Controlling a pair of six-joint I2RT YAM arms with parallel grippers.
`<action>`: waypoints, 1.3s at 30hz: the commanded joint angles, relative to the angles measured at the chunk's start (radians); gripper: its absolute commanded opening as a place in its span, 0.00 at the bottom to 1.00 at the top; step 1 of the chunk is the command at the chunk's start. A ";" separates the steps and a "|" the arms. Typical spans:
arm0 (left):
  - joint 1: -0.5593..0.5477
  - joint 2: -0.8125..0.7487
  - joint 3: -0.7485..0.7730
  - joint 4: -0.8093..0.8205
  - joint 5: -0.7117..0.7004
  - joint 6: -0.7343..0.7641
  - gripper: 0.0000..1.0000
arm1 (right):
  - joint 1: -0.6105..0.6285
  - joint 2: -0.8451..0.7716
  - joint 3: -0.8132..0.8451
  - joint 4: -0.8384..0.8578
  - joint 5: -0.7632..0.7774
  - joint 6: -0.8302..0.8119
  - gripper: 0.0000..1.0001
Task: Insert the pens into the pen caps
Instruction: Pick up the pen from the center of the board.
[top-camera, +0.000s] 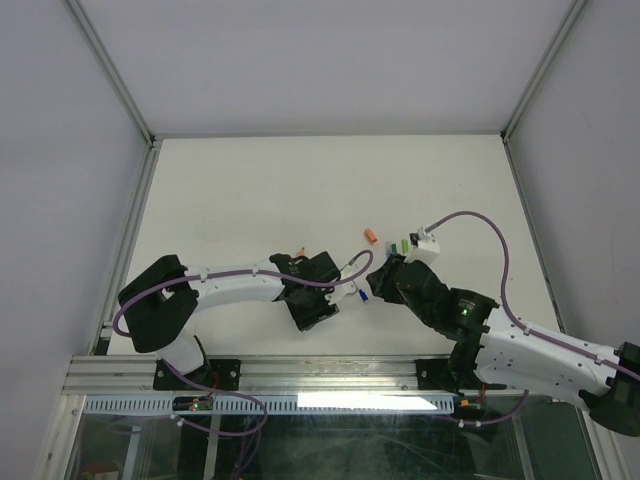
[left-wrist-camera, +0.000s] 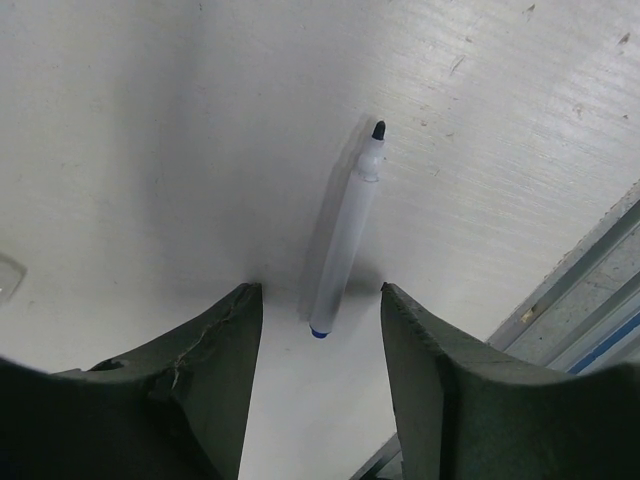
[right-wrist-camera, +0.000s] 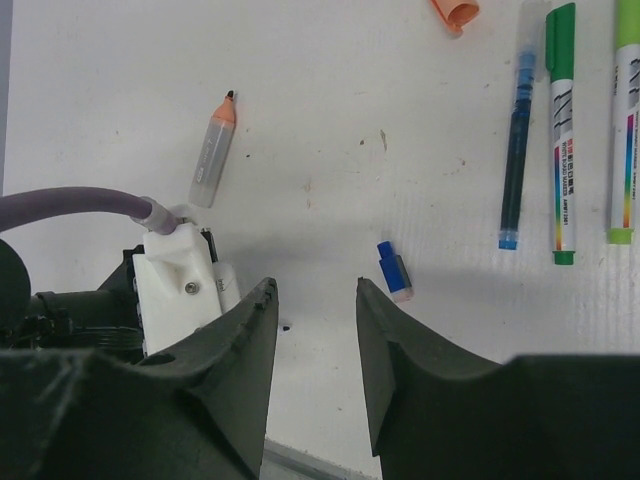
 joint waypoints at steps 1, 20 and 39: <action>-0.013 -0.029 0.002 0.002 0.000 0.037 0.50 | -0.003 0.005 0.024 0.057 0.009 0.002 0.39; -0.035 0.014 0.042 0.030 -0.072 -0.040 0.20 | -0.003 -0.044 0.035 -0.005 0.097 0.072 0.39; -0.016 0.173 0.183 0.059 -0.153 -0.144 0.44 | -0.003 -0.133 0.044 -0.222 0.211 0.250 0.39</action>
